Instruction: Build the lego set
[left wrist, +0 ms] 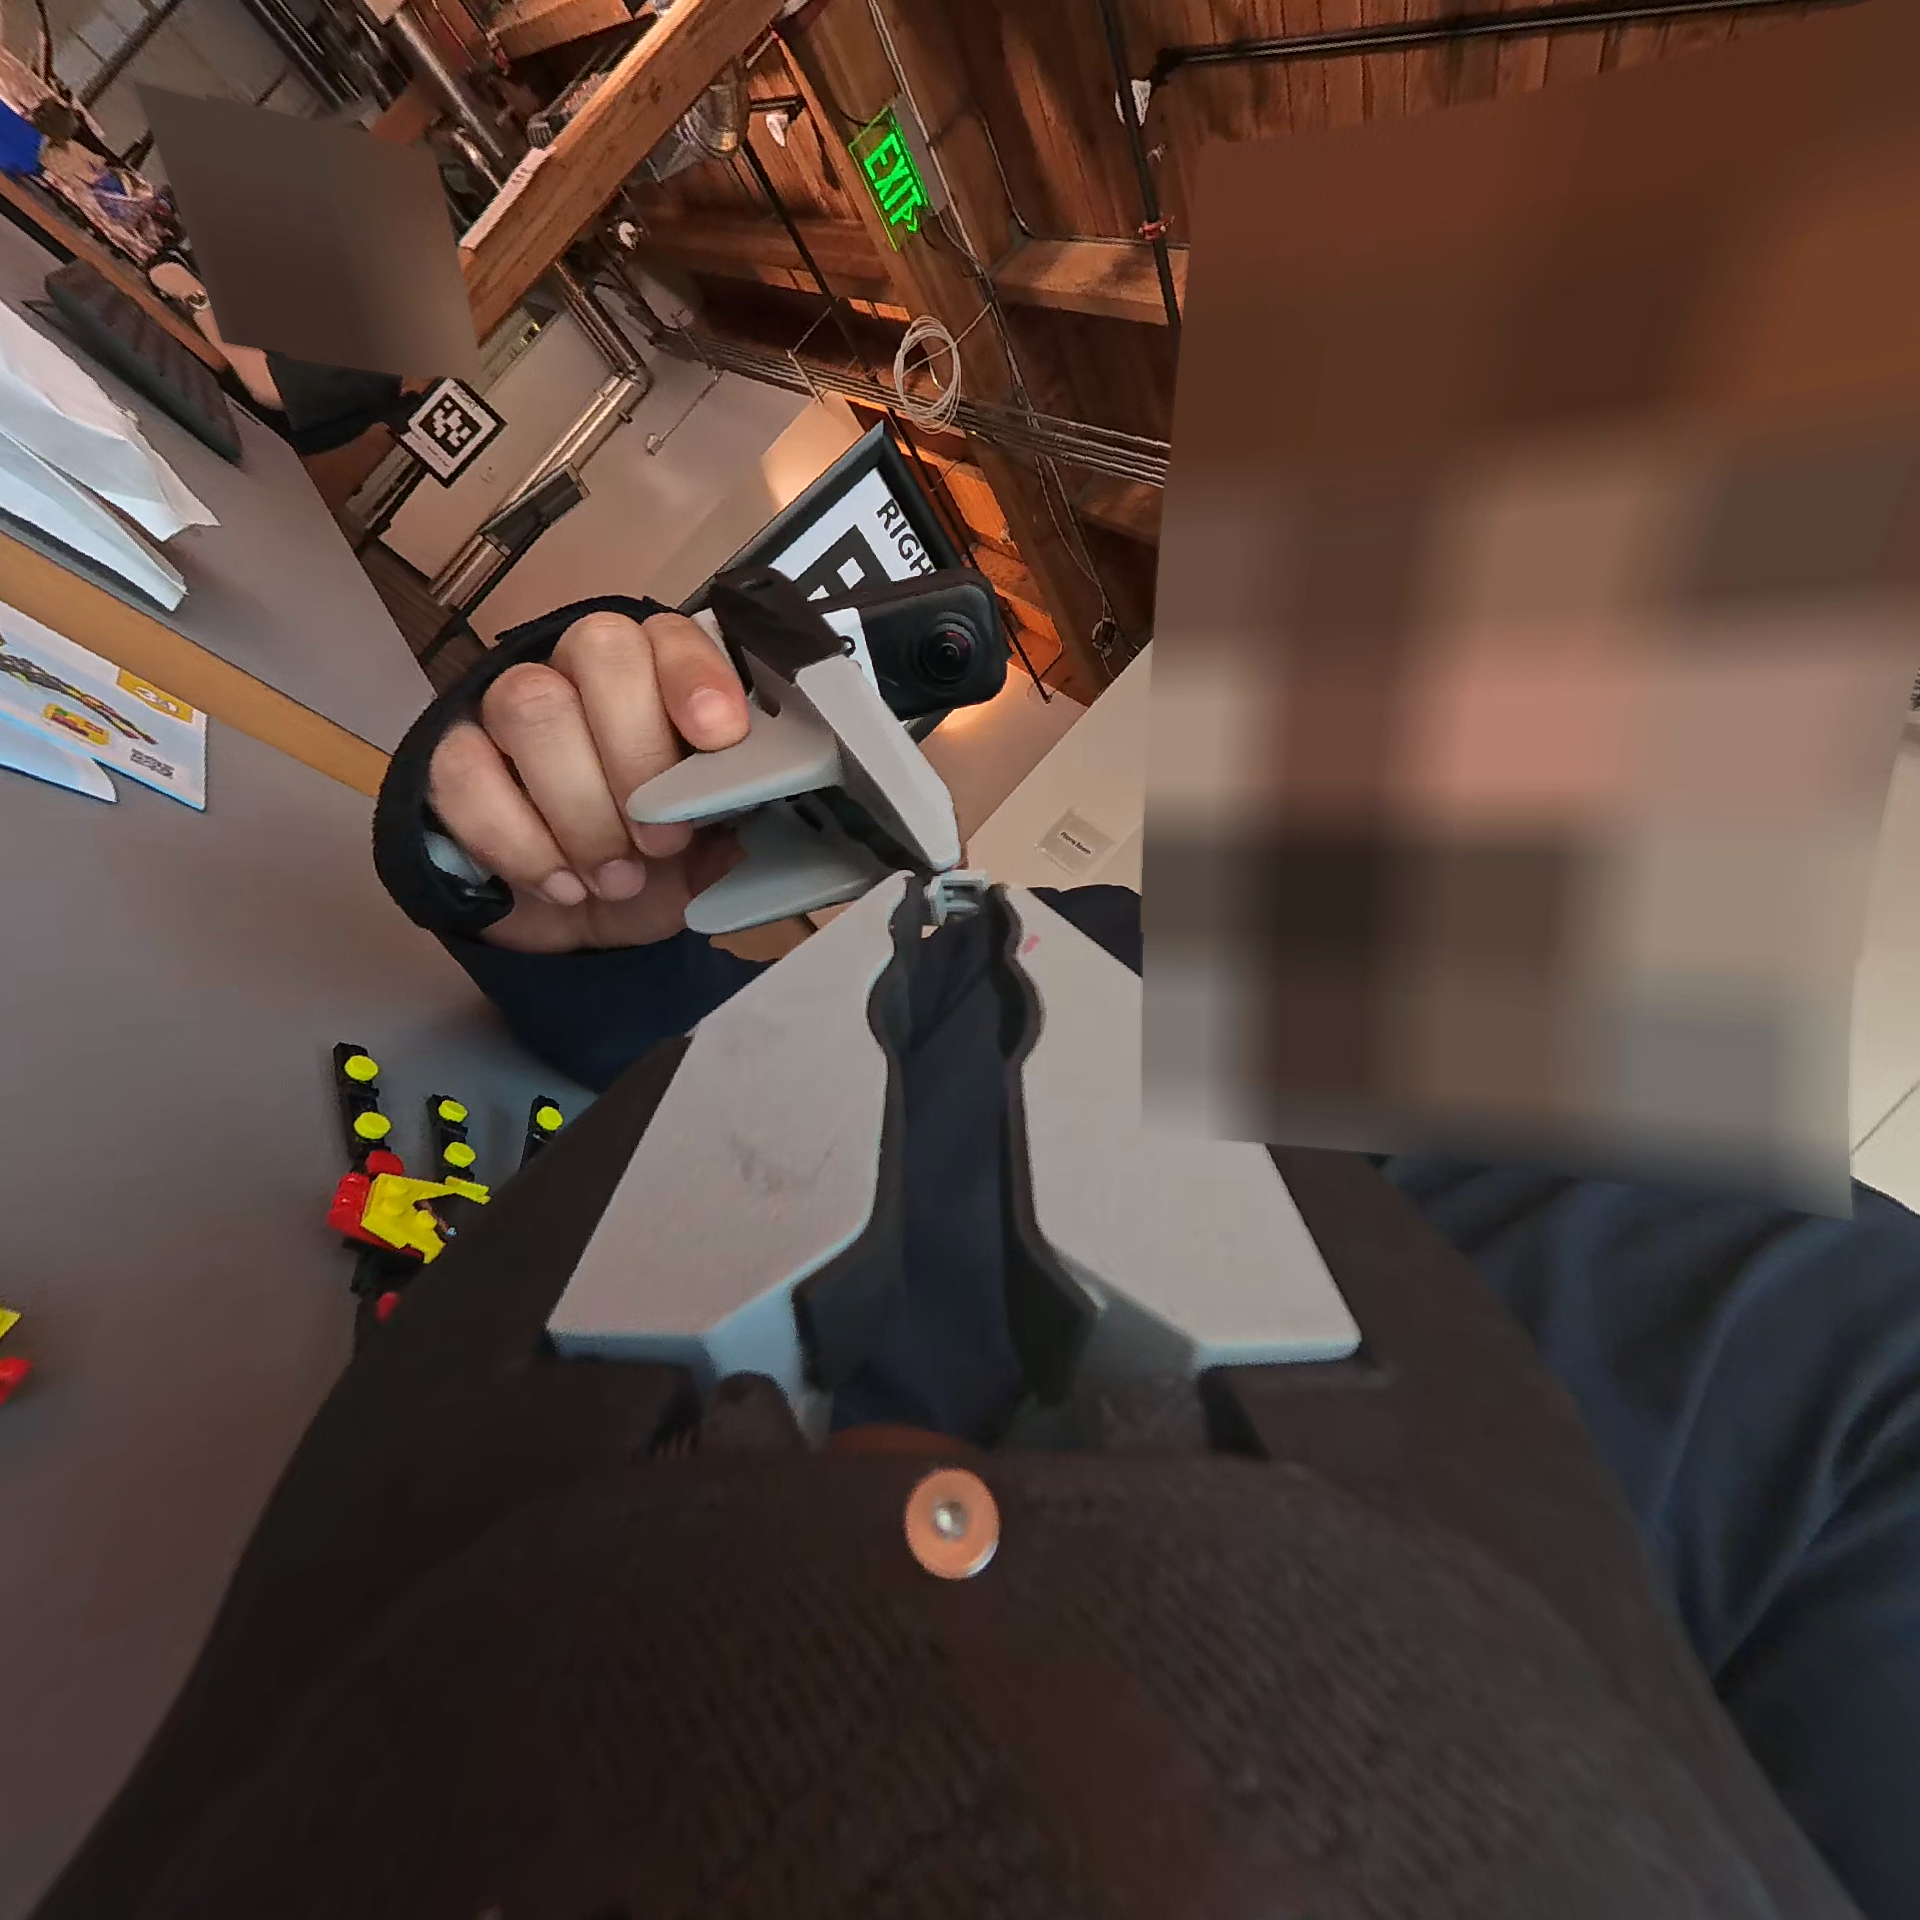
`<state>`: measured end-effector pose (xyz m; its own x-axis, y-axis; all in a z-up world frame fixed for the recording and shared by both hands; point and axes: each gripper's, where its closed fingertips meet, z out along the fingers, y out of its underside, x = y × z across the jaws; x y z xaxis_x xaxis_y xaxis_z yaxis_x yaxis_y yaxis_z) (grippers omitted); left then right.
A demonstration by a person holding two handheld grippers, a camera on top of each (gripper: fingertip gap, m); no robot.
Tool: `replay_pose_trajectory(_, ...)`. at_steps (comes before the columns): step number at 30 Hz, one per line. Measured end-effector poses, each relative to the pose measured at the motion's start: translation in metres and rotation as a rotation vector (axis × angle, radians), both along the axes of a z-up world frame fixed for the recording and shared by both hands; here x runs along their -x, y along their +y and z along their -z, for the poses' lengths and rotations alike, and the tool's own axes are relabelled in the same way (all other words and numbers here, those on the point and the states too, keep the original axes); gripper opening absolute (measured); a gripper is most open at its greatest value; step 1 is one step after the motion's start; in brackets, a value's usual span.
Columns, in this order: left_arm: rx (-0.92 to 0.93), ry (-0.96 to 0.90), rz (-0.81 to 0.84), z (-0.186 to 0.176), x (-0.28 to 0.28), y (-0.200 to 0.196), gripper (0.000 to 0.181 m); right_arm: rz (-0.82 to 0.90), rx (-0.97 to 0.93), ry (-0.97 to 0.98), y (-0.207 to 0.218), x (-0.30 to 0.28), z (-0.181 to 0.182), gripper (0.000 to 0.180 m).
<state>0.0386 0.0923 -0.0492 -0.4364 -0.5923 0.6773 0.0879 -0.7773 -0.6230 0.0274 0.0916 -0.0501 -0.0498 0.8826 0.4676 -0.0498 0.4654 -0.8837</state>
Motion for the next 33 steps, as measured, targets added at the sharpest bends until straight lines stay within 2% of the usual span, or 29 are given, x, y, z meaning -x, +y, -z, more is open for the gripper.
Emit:
replay_pose_trajectory(7,0.01,-0.001,0.008,0.001,0.0017,-0.0004,0.009,0.03,-0.054,0.0,-0.0001,0.0017,0.0012,0.003)
replay_pose_trajectory(33,0.014,-0.034,0.009,-0.0034,0.0029,-0.0012,0.009,0.022,-0.03,0.025,-0.0005,0.0019,-0.0023,0.004)
